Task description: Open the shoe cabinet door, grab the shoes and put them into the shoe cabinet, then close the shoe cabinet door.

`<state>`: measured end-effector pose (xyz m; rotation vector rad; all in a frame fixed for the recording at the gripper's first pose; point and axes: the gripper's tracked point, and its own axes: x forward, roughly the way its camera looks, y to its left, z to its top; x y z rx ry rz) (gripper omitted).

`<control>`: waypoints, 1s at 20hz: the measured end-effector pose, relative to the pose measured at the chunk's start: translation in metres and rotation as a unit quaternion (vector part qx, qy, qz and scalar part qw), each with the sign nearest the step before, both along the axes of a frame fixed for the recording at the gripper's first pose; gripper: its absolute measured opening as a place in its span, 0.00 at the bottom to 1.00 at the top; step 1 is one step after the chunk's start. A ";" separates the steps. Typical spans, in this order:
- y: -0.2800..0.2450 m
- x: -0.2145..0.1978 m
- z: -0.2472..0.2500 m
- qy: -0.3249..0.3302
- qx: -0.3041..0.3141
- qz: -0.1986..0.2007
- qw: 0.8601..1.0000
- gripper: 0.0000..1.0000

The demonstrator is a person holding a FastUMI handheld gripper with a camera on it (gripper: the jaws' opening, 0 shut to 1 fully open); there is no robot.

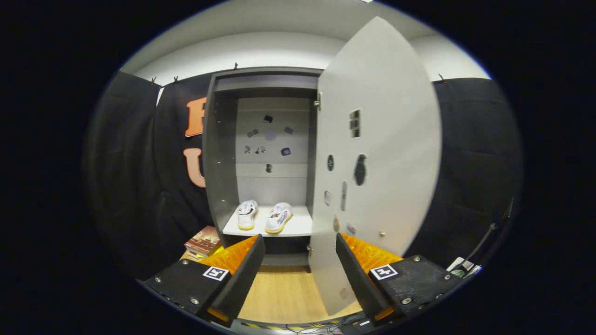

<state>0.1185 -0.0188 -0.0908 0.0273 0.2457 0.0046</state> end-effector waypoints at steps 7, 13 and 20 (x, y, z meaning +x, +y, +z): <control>-0.120 -0.017 -0.002 -0.011 -0.018 -0.126 0.992 0.95; -0.144 0.018 -0.009 -0.001 -0.006 -0.141 0.990 0.94; -0.117 0.011 -0.001 -0.005 -0.019 -0.129 0.991 0.90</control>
